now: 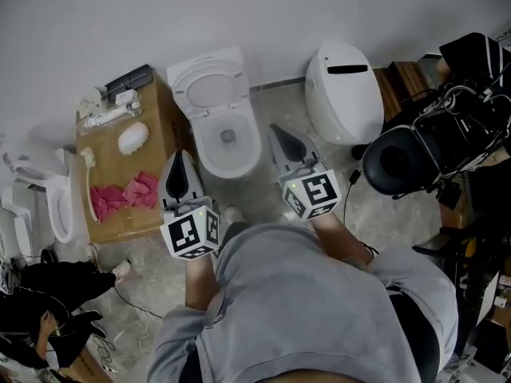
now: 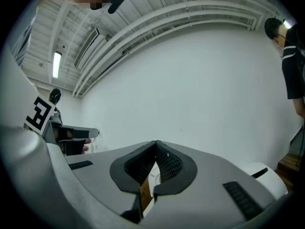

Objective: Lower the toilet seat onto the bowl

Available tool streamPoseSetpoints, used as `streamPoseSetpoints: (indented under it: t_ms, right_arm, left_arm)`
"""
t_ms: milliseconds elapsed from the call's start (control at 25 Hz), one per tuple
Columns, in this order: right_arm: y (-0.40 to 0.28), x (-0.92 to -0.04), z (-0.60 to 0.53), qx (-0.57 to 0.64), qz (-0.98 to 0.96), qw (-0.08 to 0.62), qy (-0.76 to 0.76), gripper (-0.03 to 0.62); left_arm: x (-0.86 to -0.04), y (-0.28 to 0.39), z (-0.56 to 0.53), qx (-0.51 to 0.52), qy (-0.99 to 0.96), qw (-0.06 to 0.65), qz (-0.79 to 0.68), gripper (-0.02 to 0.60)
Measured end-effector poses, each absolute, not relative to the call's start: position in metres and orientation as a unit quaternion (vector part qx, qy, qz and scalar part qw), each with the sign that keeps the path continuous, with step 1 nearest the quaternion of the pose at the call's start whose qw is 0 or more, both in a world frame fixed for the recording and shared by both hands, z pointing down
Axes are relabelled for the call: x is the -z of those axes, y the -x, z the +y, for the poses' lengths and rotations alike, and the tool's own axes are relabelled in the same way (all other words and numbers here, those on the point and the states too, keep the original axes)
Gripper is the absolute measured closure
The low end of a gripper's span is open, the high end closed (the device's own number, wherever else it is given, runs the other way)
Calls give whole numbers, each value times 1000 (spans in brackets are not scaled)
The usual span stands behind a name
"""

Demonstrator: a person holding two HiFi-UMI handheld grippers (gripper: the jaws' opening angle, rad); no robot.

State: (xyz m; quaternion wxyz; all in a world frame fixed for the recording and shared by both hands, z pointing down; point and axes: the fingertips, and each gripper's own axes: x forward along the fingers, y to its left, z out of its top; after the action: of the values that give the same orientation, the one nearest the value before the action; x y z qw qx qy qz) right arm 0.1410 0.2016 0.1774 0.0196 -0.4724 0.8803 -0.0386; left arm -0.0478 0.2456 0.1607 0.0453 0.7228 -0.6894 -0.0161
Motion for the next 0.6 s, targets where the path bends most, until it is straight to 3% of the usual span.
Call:
streamPoseSetpoints:
  t_ms: [600]
  right_arm:
    - [-50,-186,156,40,853,-6,520,595]
  left_arm:
    - [-174,161,197,16,-742,61,-668,580]
